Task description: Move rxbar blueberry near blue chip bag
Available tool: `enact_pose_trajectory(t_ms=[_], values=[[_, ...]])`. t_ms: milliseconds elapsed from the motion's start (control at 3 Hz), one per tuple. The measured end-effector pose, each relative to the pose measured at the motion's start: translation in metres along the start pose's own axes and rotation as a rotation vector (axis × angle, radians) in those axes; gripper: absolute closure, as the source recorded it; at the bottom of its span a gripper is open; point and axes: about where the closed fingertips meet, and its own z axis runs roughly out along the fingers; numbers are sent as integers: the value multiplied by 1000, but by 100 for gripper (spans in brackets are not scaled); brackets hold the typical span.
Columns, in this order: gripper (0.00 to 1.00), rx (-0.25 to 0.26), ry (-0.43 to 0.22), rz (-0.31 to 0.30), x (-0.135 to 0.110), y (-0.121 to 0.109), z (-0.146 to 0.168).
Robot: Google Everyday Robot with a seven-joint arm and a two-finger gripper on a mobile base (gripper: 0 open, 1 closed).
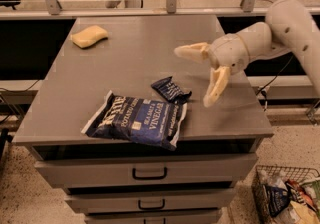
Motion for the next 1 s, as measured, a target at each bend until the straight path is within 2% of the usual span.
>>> enact_pose_trajectory(t_ms=[333, 667, 1000], values=[[0, 173, 112, 18, 12, -13, -54], [0, 221, 139, 18, 15, -19, -70], [0, 221, 139, 18, 15, -19, -70]])
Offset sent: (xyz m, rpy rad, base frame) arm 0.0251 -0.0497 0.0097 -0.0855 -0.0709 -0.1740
